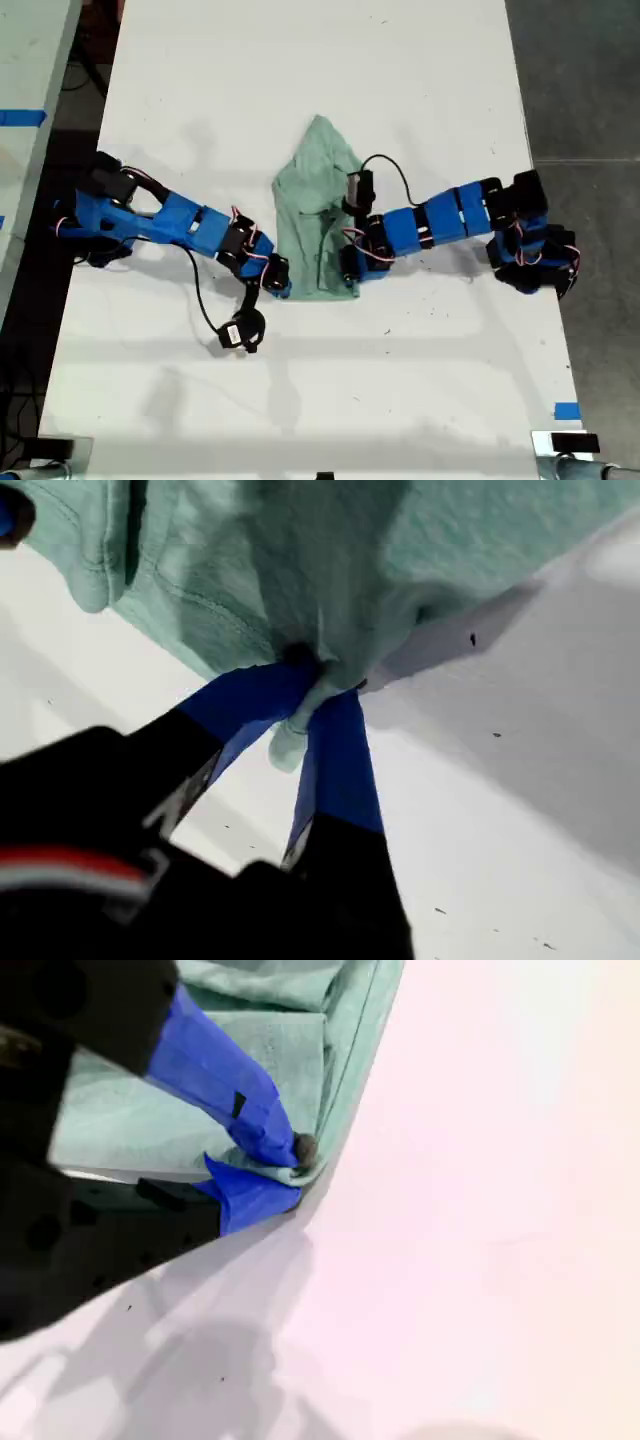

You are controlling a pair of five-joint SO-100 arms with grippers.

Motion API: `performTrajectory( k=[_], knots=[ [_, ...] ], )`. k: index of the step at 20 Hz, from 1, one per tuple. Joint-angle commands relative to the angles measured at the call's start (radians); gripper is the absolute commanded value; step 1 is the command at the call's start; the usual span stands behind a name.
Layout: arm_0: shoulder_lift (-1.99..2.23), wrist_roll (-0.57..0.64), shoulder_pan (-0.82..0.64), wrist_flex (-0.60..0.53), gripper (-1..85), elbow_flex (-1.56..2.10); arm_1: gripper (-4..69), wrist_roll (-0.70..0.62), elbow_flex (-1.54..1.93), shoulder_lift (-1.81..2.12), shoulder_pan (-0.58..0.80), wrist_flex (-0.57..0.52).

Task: Fold t shirt

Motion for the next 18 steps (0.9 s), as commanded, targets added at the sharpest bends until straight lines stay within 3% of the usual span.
performTrajectory(
  k=[1,6,9,12,18],
  knots=[
    [0.074,0.005,0.048,0.006,0.0,-0.069,-0.8,0.040,-0.080,-0.003,-0.066,0.058],
    [0.213,-0.031,0.098,0.044,0.0,-0.114,-0.8,0.037,-0.382,0.058,-0.120,0.264],
    [0.373,-0.029,0.052,0.149,0.0,-0.129,-0.8,-0.061,-0.364,0.232,-0.034,0.224],
    [0.509,0.037,-0.117,0.252,0.0,-0.126,-0.8,-0.141,-0.321,0.347,0.135,0.245],
    [0.486,0.183,-0.500,0.291,1.4,-0.120,0.8,-0.350,-0.293,0.319,0.482,0.258]
  ],
)
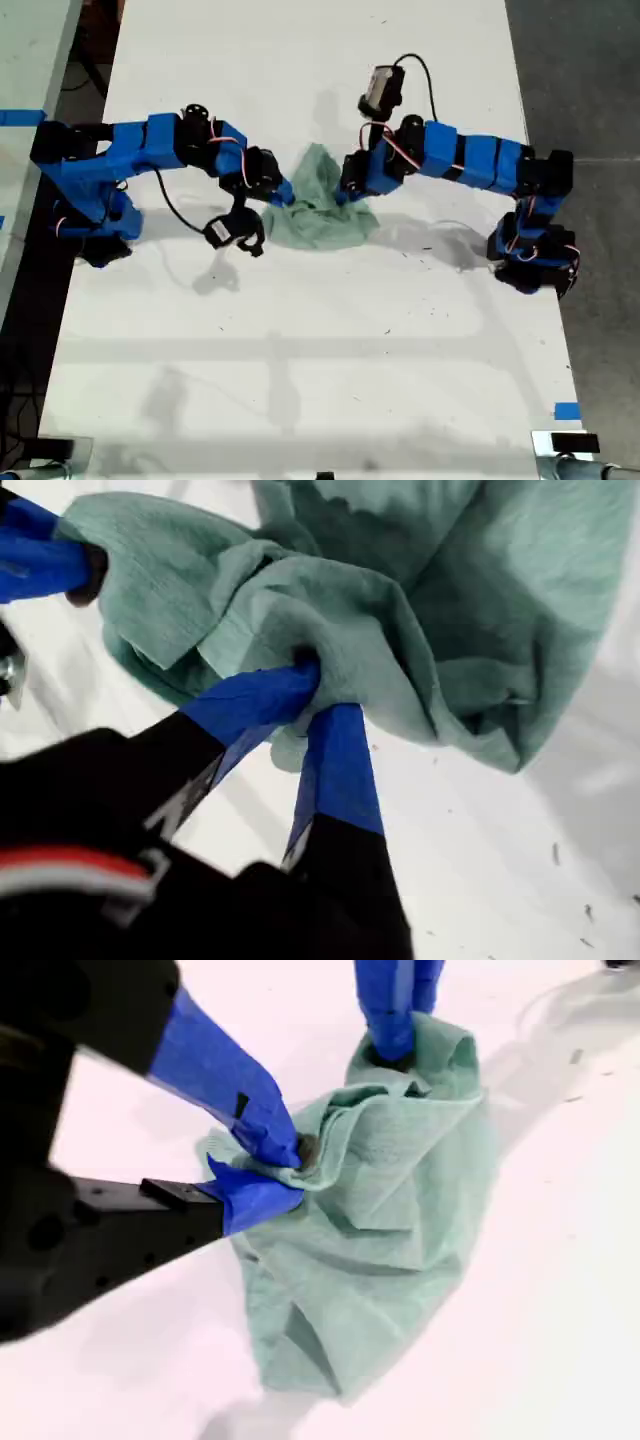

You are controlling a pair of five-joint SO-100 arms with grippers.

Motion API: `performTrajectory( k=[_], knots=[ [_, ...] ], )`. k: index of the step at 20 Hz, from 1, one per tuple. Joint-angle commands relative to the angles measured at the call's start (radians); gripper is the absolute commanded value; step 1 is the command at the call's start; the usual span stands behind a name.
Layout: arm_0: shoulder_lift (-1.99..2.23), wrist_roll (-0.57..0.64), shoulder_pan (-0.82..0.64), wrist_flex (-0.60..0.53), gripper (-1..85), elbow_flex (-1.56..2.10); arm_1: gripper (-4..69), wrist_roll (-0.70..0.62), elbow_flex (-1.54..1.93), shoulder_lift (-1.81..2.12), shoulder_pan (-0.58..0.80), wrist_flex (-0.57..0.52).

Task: Fold t shirt

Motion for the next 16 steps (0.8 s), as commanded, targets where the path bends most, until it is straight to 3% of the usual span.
performTrajectory(
  k=[1,2,3,7,9,10,11,12,16],
  knots=[
    [-0.008,0.026,-0.121,-0.002,9.8,-0.049,5.3,-0.129,-0.006,0.012,0.133,-0.006],
    [-0.006,0.038,-0.140,-0.015,15.2,-0.054,18.7,-0.192,-0.008,-0.011,0.172,-0.021],
    [0.000,0.078,-0.167,-0.020,15.6,-0.072,22.5,-0.238,-0.008,-0.017,0.213,-0.025],
    [0.044,0.221,-0.391,0.120,16.2,-0.144,26.6,-0.322,-0.049,0.057,0.379,0.100],
    [0.147,0.281,-0.509,0.212,9.5,-0.147,29.3,-0.339,-0.043,0.186,0.425,0.195],
    [0.213,0.288,-0.546,0.270,0.0,-0.172,26.6,-0.341,-0.015,0.276,0.436,0.224],
    [0.285,0.298,-0.554,0.324,0.0,-0.213,8.0,-0.331,0.034,0.387,0.434,0.241],
    [0.377,0.293,-0.522,0.359,0.0,-0.242,0.2,-0.298,0.124,0.523,0.410,0.241],
    [0.881,0.126,-0.187,0.307,0.0,0.094,0.3,-0.123,0.509,1.051,0.149,0.213]
  ],
)
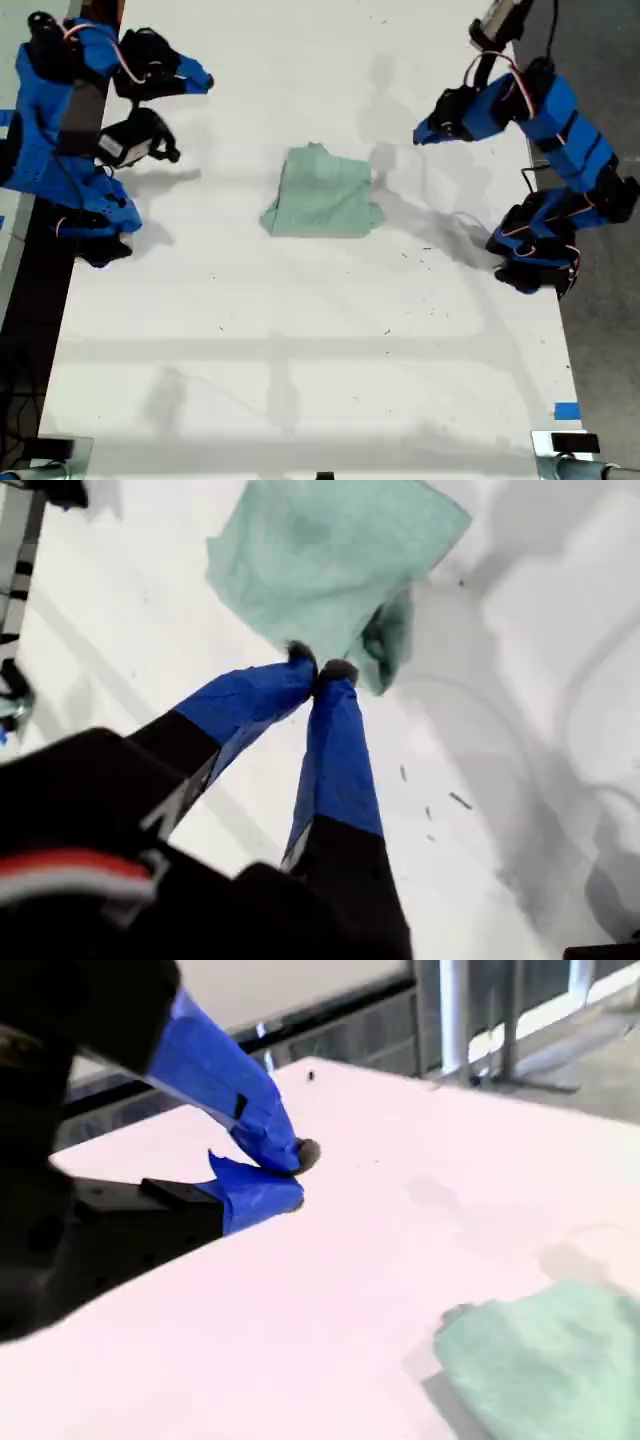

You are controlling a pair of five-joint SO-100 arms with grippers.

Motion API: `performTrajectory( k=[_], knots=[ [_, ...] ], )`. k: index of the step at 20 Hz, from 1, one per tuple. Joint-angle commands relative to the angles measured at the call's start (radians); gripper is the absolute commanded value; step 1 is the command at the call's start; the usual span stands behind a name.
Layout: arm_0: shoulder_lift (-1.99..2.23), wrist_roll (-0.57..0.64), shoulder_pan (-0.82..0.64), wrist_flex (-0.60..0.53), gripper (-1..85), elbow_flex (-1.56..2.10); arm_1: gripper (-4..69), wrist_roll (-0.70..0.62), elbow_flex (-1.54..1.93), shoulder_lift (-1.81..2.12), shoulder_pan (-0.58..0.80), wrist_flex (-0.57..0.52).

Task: Fold t shirt

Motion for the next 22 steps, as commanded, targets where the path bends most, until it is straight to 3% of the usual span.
performTrajectory(
  k=[1,4,7,9,11,13,15,22],
  knots=[
    [0.345,-0.109,0.241,-0.120,0.0,0.341,0.3,0.112,0.250,0.368,-0.184,-0.038],
    [0.454,-0.199,0.485,-0.336,0.0,0.818,0.3,0.181,0.589,0.627,-0.318,-0.115],
    [0.660,-0.247,0.572,-0.517,0.0,1.216,0.3,0.221,0.954,0.913,-0.405,-0.167],
    [0.834,-0.255,0.560,-0.552,0.0,1.436,0.3,0.233,1.184,1.187,-0.439,-0.153],
    [1.049,-0.140,0.543,-0.572,-0.1,1.618,0.3,0.207,1.324,1.192,-0.453,-0.167],
    [1.216,-0.104,0.495,-0.489,-0.1,1.749,0.2,0.198,1.468,1.193,-0.414,-0.179],
    [1.209,-0.100,0.463,-0.502,-0.1,1.793,0.2,0.179,1.618,1.193,-0.373,-0.299],
    [1.212,-0.098,0.457,-0.494,5.4,1.787,0.2,0.190,1.620,1.193,-0.360,-0.301]
  ],
)
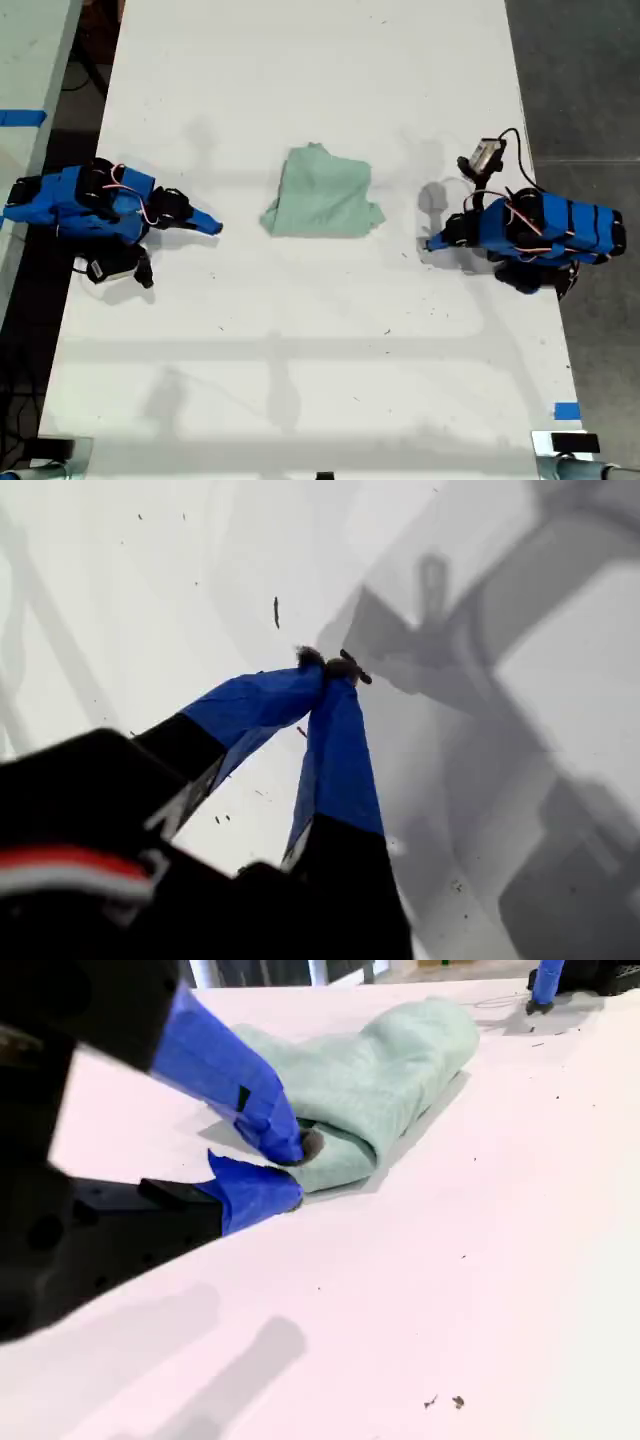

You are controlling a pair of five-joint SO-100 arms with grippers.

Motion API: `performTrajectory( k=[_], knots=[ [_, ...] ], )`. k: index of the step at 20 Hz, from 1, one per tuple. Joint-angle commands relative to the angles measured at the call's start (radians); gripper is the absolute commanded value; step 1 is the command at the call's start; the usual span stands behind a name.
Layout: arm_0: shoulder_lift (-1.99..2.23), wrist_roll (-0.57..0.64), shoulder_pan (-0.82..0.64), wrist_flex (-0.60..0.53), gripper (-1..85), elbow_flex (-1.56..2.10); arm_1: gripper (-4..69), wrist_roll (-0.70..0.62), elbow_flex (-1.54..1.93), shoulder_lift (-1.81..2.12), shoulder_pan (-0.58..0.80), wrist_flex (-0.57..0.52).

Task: Fold t shirt

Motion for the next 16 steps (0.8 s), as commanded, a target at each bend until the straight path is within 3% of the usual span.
performTrajectory(
  k=[1,9,11,12,13,16],
  knots=[
    [0.005,0.008,-0.012,0.002,5.1,-0.006,0.2,0.000,0.017,0.005,0.006,-0.017],
    [0.005,-0.017,-0.025,-0.021,0.0,0.018,1.5,0.012,0.020,0.005,0.052,-0.017],
    [0.005,-0.242,0.018,-0.028,0.0,0.054,1.5,0.057,0.020,0.005,0.049,-0.014],
    [0.008,-0.285,0.038,-0.034,0.1,0.052,1.5,0.060,0.020,0.005,0.043,-0.014],
    [0.008,-0.267,0.020,-0.023,2.0,0.046,1.5,0.043,0.020,0.003,0.054,-0.014],
    [0.008,0.020,-0.049,-0.037,9.9,0.041,2.5,-0.011,0.054,0.003,0.092,-0.061]
  ],
)
